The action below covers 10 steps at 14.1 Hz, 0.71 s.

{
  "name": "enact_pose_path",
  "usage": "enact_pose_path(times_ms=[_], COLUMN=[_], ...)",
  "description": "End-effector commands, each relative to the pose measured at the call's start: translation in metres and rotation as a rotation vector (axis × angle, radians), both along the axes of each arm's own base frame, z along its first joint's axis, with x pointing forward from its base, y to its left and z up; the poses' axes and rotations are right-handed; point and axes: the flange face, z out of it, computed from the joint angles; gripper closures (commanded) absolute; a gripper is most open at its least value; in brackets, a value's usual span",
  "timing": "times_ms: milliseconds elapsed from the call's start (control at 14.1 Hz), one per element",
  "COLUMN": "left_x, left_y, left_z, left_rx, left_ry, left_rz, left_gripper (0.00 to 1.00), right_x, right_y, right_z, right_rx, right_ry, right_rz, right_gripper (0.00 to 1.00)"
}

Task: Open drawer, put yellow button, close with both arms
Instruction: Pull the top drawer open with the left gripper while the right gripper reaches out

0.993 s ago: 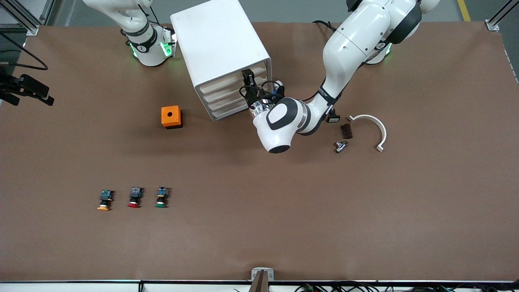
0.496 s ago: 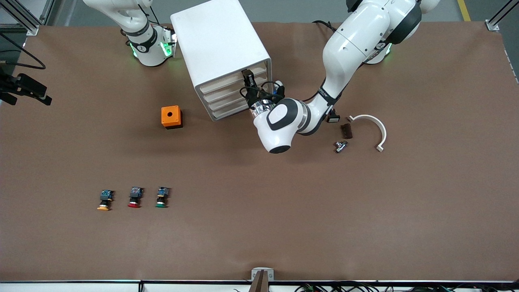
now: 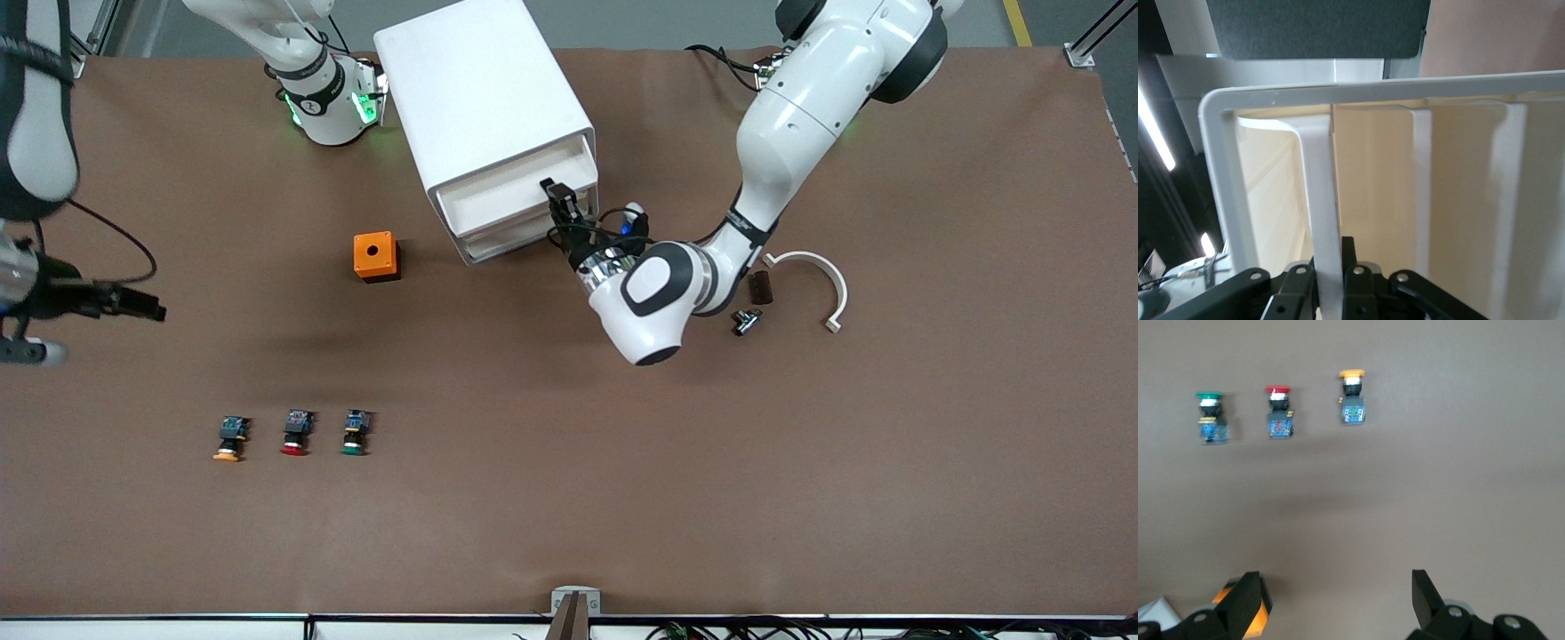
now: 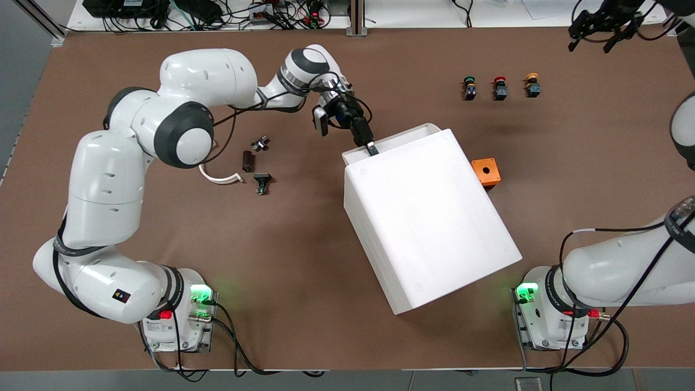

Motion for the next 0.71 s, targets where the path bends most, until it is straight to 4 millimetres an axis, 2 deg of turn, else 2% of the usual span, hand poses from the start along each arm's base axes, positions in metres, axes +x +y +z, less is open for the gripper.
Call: enact_pose_path(times_ms=[0,213,355,496,567,638], left_x=[0.030,0.051,0.058,0.064,0.064,0.064], left_y=[0.024,0.045,0.054,0.060,0.059,0.059], left_z=[-0.005,-0.005,-0.005,-0.005,-0.003,-0.003], left_rx=[-0.010,-0.006,-0.007,-0.009,-0.008,-0.009], left_ry=[-0.008,-0.021,-0.027,-0.034,-0.040,-0.043], left_rz=[0.091,0.148,0.162,0.175,0.173,0.174], left_gripper=[0.88,0.86,0.85,0.83,0.78,0.67], right_x=[0.026,0.047,0.059,0.066,0.068,0.070], right_y=[-0.007,-0.006,-0.009,-0.013,-0.013,-0.010], right_z=[-0.052,-0.104,-0.140,-0.185,-0.203,-0.213], right_rx=[0.000,-0.020,-0.033,-0.046,-0.046,-0.032], right_ry=[-0.041,-0.107,-0.156,-0.189,-0.198,-0.215], right_rz=[-0.010,-0.014,-0.016,-0.022,-0.026,-0.041], right_gripper=[0.01,0.01,0.01,0.01,0.01,0.01])
